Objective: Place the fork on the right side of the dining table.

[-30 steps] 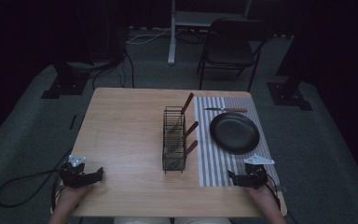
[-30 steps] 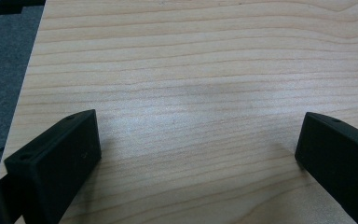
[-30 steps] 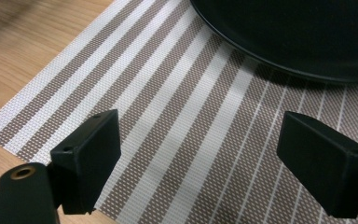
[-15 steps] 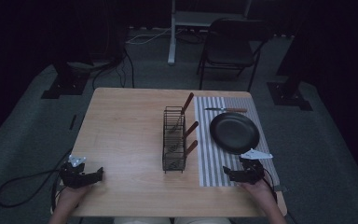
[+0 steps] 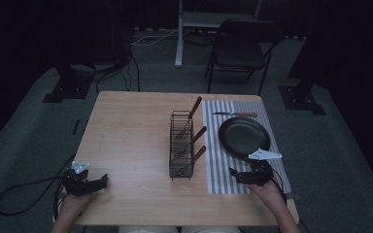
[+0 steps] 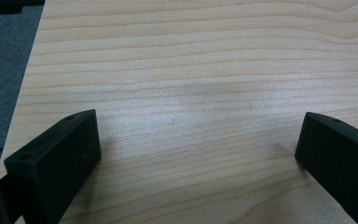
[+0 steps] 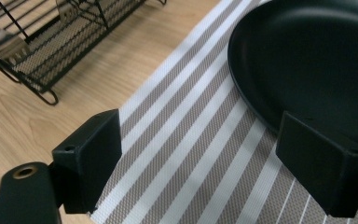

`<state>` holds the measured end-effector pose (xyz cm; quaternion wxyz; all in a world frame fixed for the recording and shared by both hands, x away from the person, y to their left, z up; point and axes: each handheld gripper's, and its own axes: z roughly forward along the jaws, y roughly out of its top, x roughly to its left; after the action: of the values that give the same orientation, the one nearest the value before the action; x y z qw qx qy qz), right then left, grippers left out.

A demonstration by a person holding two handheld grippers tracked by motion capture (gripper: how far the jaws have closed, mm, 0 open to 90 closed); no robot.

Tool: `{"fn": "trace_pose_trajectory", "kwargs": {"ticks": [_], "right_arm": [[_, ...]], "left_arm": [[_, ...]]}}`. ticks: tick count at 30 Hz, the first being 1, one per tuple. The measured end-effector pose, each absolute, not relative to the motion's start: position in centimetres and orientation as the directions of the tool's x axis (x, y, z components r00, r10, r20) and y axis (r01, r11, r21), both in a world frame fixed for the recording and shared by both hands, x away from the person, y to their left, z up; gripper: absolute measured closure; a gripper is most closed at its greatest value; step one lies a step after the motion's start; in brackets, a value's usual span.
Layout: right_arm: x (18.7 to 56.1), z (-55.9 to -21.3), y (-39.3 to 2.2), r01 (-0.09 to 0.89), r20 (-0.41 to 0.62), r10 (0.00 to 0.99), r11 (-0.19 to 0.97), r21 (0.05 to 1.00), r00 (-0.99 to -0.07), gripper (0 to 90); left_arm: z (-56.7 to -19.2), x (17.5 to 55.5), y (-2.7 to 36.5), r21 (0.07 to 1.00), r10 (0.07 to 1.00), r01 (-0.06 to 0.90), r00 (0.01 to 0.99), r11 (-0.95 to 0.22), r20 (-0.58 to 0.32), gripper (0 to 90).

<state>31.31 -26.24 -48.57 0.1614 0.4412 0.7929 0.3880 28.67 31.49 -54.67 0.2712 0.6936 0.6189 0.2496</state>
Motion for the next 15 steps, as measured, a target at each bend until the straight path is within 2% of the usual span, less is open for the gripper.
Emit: {"fn": "trace_pose_trajectory", "kwargs": {"ticks": [15], "right_arm": [[32.9,-46.4,-24.4,0.537,0.088,0.794,0.320,0.780,-0.601,15.3]], "left_arm": [[-54.7,28.7,31.5,0.685,0.994,0.723,0.109,-0.087,0.011,0.2]]}}
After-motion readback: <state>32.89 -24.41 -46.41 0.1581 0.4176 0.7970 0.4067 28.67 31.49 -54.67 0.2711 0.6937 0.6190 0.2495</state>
